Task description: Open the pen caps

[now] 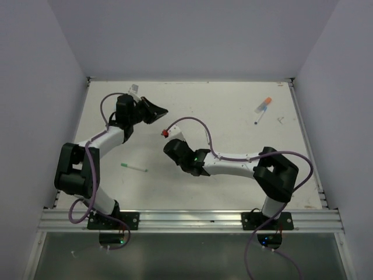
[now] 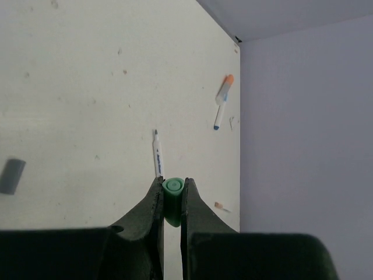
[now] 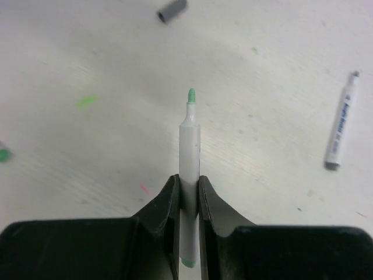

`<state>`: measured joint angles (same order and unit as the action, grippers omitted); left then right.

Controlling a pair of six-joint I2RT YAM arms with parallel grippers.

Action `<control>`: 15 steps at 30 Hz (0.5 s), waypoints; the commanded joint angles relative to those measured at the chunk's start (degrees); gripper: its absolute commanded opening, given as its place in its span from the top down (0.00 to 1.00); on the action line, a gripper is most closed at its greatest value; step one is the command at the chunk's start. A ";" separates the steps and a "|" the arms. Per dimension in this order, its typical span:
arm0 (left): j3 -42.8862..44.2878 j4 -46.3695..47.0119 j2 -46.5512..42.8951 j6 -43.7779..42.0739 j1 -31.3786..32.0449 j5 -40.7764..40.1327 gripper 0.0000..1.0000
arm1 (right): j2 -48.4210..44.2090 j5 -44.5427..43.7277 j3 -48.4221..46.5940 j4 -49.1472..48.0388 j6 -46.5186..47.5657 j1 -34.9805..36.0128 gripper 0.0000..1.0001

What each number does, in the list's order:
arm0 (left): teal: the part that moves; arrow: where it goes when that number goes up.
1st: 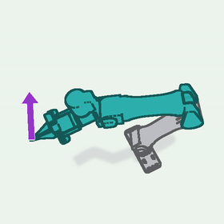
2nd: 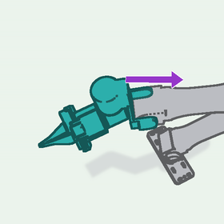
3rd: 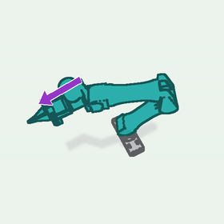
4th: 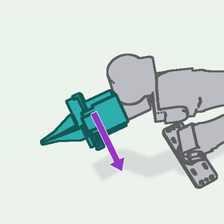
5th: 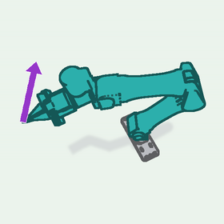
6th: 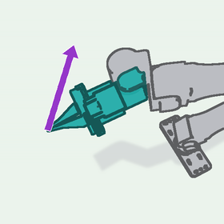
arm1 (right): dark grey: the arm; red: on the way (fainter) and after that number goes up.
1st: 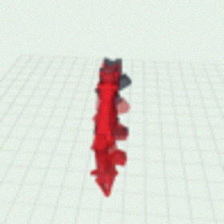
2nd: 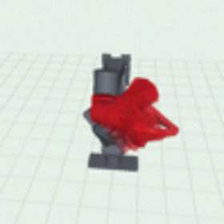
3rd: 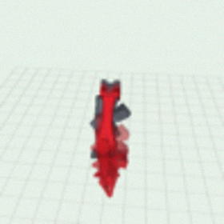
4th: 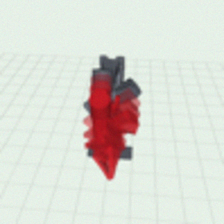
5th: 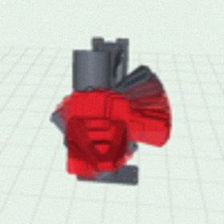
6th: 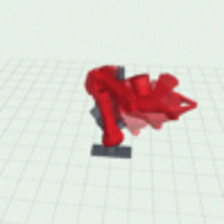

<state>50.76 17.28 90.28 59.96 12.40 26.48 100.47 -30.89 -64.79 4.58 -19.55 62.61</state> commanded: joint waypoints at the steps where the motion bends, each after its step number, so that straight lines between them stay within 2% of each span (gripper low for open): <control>1: 7.32 -6.38 2.62 -3.36 -3.17 -0.29 1.00 | 0.26 -13.06 -0.51 7.29 4.96 -0.73 1.00; 5: 8.56 -8.31 1.21 -9.15 -3.70 -1.17 1.00 | -5.97 -1.74 4.14 3.78 1.46 -4.67 1.00; 6: 10.56 -11.97 1.56 -13.78 -3.44 -1.17 1.00 | -7.11 2.38 6.15 3.60 -0.12 -9.39 1.00; 7: 11.37 -14.09 2.44 -16.43 -3.18 -1.25 1.00 | -9.74 8.60 7.30 3.16 -1.79 -12.05 1.00; 8: 12.51 -19.60 3.05 -22.46 -2.74 -2.65 1.00 | -10.55 11.18 8.53 1.94 -3.37 -14.51 1.00; 9: 15.22 -23.22 4.89 -25.22 -1.26 -4.31 1.00 | -11.25 12.51 9.76 1.84 -3.56 -18.45 1.00; 12: 16.30 -30.09 7.36 -31.55 1.30 -12.40 1.00 | -11.35 16.12 8.99 4.29 -2.60 -24.44 1.00; 15: 15.07 -30.81 8.94 -32.89 1.48 -16.19 1.00 | -10.03 18.33 8.20 5.09 -1.98 -28.49 1.00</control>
<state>65.49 -5.96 97.17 34.79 13.37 16.82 90.59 -18.44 -55.66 9.02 -20.75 35.88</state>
